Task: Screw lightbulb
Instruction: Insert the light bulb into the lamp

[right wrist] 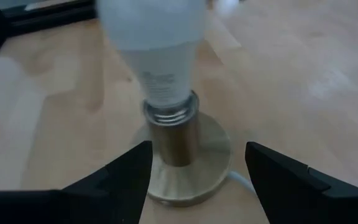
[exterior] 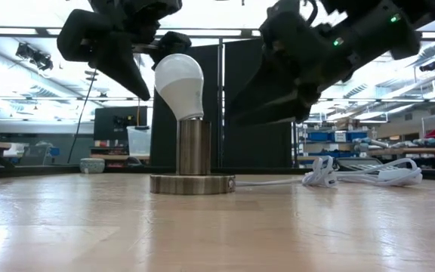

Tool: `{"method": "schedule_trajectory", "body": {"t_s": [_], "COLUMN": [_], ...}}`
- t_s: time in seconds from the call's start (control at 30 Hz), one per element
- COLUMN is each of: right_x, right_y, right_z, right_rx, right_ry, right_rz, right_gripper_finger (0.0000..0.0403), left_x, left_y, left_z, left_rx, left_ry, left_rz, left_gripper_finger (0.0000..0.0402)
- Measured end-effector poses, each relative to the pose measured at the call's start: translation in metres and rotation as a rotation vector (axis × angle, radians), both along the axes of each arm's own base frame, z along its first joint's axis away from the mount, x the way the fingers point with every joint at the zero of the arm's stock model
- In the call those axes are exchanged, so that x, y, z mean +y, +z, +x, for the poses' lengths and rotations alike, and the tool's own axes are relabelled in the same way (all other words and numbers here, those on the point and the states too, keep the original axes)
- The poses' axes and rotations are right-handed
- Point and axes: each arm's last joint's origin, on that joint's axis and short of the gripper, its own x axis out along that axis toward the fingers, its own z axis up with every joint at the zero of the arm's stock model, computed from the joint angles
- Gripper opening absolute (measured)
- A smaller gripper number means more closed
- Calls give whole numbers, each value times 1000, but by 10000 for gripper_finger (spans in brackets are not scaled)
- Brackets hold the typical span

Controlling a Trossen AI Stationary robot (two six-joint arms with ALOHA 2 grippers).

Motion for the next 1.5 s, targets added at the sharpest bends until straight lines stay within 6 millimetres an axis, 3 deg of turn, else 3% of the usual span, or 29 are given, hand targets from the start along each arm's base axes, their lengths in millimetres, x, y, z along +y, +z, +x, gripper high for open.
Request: {"method": "schedule_trajectory", "body": {"t_s": [0.23,0.37,0.77,1.5], "right_x": [18,14,11,-6], "right_y": [-21,-43,-70,-69], "right_z": [4,13,27,40], "right_rx": [-30,-51,-209,-262], "right_ry": [0,-21,-12,-29], "right_rz": [-22,-46,-69,-110], "right_gripper_finger": [268,268,268,268], "left_x": [-1,-1,-1,-1], "left_y": [-3,-3,-3,-2], "left_z": [3,4,3,4], "left_rx": [3,1,4,-1], "left_ry": [0,14,29,39], "left_rz": [0,-9,-17,-38], "left_gripper_finger": [331,331,331,331]}}
